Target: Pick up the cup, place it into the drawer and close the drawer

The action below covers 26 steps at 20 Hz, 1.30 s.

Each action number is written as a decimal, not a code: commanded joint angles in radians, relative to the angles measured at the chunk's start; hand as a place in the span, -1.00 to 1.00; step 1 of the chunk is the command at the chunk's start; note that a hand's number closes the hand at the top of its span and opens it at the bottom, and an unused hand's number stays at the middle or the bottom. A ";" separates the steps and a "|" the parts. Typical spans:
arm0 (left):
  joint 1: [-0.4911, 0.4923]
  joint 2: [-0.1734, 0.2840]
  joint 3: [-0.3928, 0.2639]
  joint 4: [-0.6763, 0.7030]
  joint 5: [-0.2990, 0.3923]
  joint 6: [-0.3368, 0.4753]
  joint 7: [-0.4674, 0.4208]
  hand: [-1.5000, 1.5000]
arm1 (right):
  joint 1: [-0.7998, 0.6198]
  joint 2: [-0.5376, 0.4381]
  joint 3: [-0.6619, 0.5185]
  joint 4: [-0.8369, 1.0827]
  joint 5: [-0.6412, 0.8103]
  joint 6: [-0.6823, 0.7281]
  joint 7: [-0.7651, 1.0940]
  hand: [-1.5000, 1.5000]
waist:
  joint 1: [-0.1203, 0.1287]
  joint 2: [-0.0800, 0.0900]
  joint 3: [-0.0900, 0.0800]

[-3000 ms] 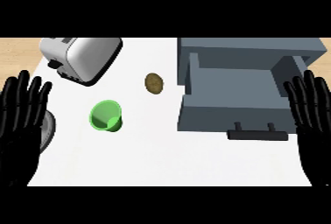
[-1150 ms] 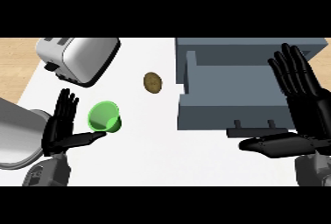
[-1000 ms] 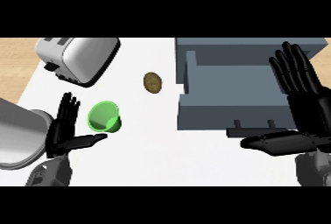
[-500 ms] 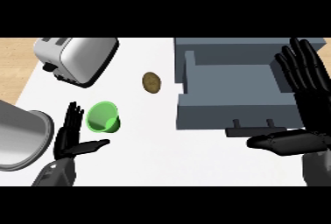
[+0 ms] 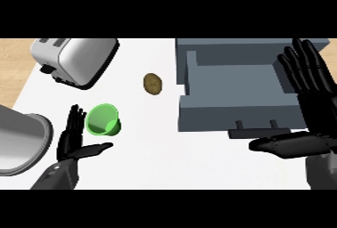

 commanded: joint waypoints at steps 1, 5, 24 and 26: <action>-0.008 -0.009 0.003 0.047 -0.011 0.025 -0.087 -1.00 | -0.050 -0.009 -0.013 0.022 -0.027 0.004 0.040 -1.00 | 0.001 0.001 0.000; -0.045 0.001 0.015 0.065 -0.006 0.009 -0.081 -1.00 | -0.014 -0.023 -0.039 0.045 -0.043 0.036 -0.026 -1.00 | -0.010 0.005 -0.001; -0.104 -0.029 0.023 -0.019 -0.022 0.145 -0.191 1.00 | -0.022 -0.030 -0.022 0.008 -0.013 0.022 0.018 -1.00 | -0.017 0.006 -0.001; -0.091 -0.048 0.010 -0.022 -0.045 0.212 -0.223 1.00 | -0.031 -0.001 -0.002 0.049 0.020 -0.003 -0.008 -1.00 | -0.004 0.006 0.000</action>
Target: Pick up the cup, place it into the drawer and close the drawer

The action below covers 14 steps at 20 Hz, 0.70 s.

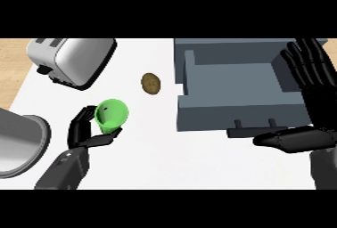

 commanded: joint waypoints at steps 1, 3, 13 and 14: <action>-0.001 -0.030 0.030 -0.029 0.011 0.131 -0.162 1.00 | -0.011 0.000 0.007 0.012 0.005 0.005 -0.005 -1.00 | -0.001 0.002 0.000; -0.011 0.000 0.048 -0.029 0.039 -0.009 -0.144 1.00 | 0.025 -0.012 -0.035 0.002 -0.027 0.014 -0.017 -1.00 | 0.003 -0.003 0.001; -0.047 -0.027 -0.010 -0.133 0.020 -0.167 -0.117 1.00 | 0.025 -0.002 -0.006 0.013 0.014 0.001 -0.009 -1.00 | 0.023 -0.011 0.003; -0.050 -0.046 -0.028 -0.157 0.017 -0.170 -0.075 1.00 | 0.071 -0.003 -0.019 -0.011 0.003 0.015 -0.042 -1.00 | 0.027 -0.016 0.004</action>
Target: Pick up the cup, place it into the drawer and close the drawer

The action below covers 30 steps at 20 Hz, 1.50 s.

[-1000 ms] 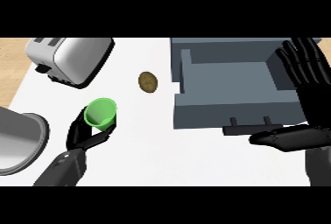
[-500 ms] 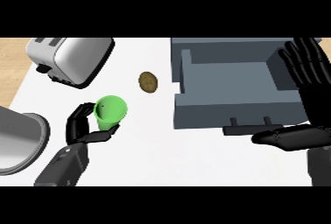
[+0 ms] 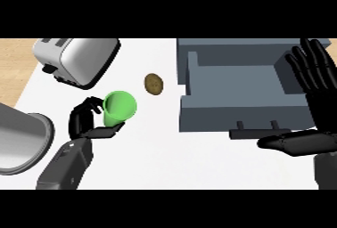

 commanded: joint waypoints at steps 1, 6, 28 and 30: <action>-0.056 -0.044 -0.050 -0.061 -0.019 -0.077 -0.028 1.00 | -0.017 0.003 -0.002 -0.023 -0.008 -0.017 0.041 -1.00 | 0.008 -0.006 0.001; -0.153 -0.066 -0.099 -0.207 -0.017 -0.042 0.139 1.00 | -0.002 -0.016 -0.015 -0.011 0.000 -0.002 0.026 -1.00 | 0.021 -0.011 0.003; -0.692 -0.145 -0.388 -0.234 0.104 0.380 0.803 1.00 | -0.044 -0.032 -0.039 0.052 0.003 0.008 -0.018 -1.00 | -0.036 0.005 0.003; -0.726 -0.145 -0.423 -0.170 0.130 0.423 0.815 1.00 | -0.014 -0.007 -0.023 0.072 0.008 0.018 -0.077 -1.00 | -0.047 0.009 0.003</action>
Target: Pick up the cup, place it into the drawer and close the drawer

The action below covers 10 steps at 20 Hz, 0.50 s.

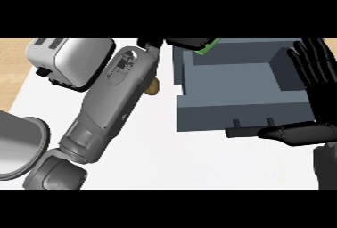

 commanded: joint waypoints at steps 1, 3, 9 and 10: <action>-0.093 -0.001 -0.059 0.157 0.036 0.066 0.025 1.00 | -0.033 0.031 0.045 0.045 0.042 -0.016 -0.032 -1.00 | -0.022 0.012 0.000; -0.129 -0.001 -0.090 0.204 0.046 0.085 0.055 1.00 | -0.015 -0.018 -0.007 0.010 -0.025 0.034 -0.015 -1.00 | -0.037 0.009 0.001; -0.154 -0.001 -0.190 0.317 0.086 0.026 0.121 1.00 | -0.051 -0.006 0.009 0.034 -0.021 0.037 -0.044 -1.00 | -0.080 0.025 0.002; -0.120 -0.001 -0.208 0.320 0.098 -0.001 0.098 1.00 | -0.050 -0.013 -0.002 0.025 -0.047 0.047 -0.021 -1.00 | -0.095 0.027 0.002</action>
